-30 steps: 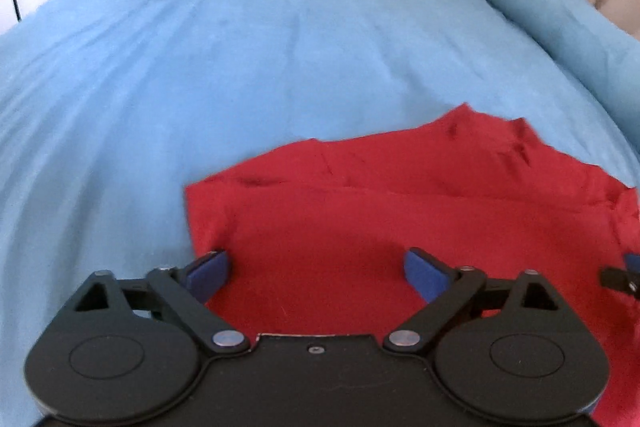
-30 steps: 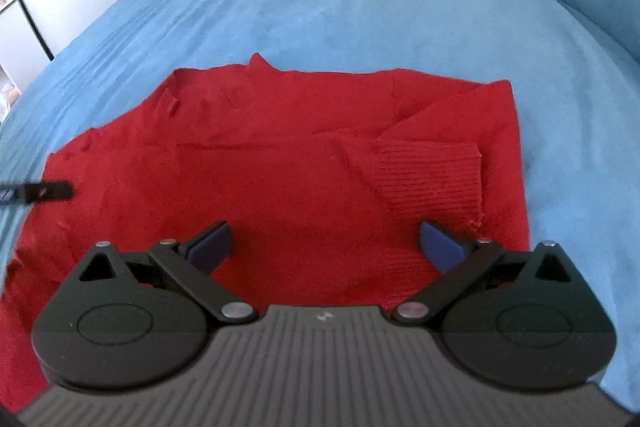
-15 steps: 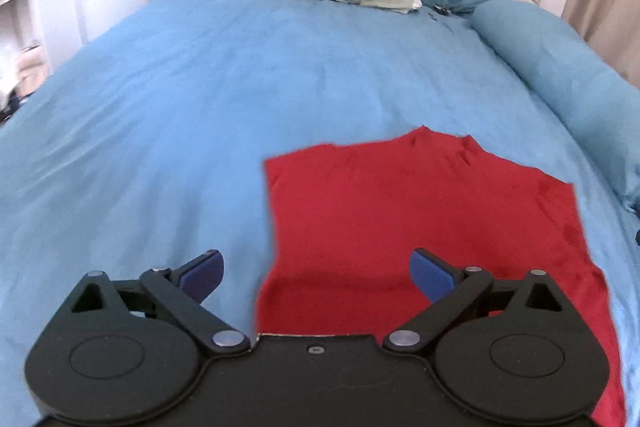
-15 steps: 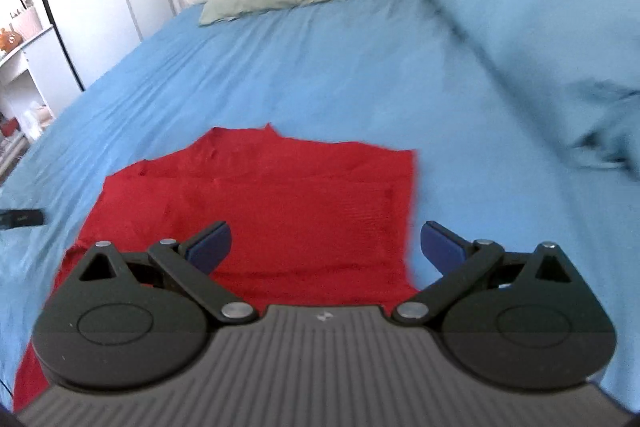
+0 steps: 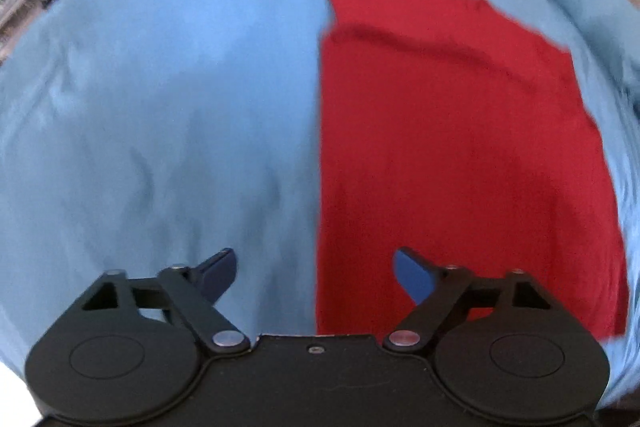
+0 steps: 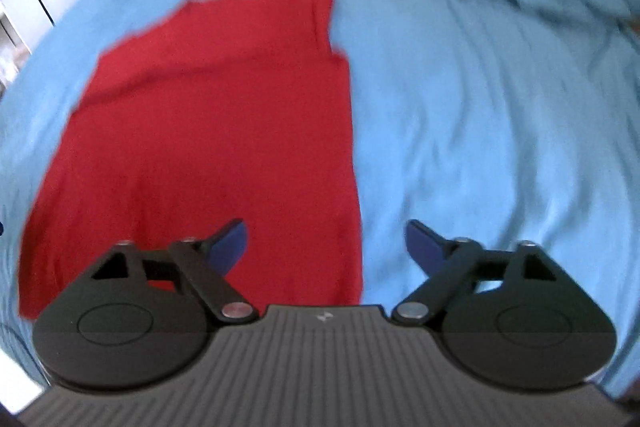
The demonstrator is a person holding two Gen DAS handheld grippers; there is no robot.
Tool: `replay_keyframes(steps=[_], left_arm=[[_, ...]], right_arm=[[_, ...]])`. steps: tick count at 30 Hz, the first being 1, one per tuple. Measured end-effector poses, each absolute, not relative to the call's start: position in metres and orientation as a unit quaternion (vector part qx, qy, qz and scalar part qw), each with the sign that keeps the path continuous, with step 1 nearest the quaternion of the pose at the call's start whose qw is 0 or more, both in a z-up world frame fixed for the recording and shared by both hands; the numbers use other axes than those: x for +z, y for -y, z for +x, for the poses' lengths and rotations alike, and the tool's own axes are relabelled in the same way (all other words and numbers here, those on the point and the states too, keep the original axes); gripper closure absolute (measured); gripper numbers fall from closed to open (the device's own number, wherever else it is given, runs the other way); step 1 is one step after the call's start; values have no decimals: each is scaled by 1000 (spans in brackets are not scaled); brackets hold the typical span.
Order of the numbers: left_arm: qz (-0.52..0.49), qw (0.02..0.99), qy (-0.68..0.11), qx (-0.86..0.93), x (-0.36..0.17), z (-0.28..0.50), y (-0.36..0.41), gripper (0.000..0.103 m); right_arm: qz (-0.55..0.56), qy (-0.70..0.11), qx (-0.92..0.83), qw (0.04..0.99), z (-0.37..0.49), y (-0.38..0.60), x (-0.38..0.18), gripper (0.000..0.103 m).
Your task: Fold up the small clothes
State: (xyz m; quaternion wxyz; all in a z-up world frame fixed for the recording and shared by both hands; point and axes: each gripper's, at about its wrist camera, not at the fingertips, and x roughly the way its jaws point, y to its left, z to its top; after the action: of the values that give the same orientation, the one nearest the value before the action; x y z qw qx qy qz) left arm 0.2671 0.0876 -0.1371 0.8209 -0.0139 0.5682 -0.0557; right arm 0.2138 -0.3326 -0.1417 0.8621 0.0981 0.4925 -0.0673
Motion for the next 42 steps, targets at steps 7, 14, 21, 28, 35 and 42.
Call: replay_keyframes(steps=[7, 14, 21, 28, 35, 42], left_arm=[[3, 791, -608, -69, -176, 238, -79, 43], [15, 799, -596, -80, -179, 227, -74, 60], [40, 796, -596, -100, -189, 233, -58, 80], [45, 792, -600, -101, -183, 240, -52, 97], [9, 796, -597, -99, -141, 251, -67, 98], [-87, 834, -539, -78, -43, 296, -73, 98]], right_arm=[[109, -564, -77, 815, 176, 313, -189, 27], [93, -587, -79, 800, 172, 298, -205, 42], [94, -590, -89, 797, 172, 295, -206, 49], [114, -599, -76, 789, 174, 303, -204, 82], [161, -583, -58, 795, 179, 323, -167, 82], [228, -510, -22, 829, 221, 349, -73, 83]])
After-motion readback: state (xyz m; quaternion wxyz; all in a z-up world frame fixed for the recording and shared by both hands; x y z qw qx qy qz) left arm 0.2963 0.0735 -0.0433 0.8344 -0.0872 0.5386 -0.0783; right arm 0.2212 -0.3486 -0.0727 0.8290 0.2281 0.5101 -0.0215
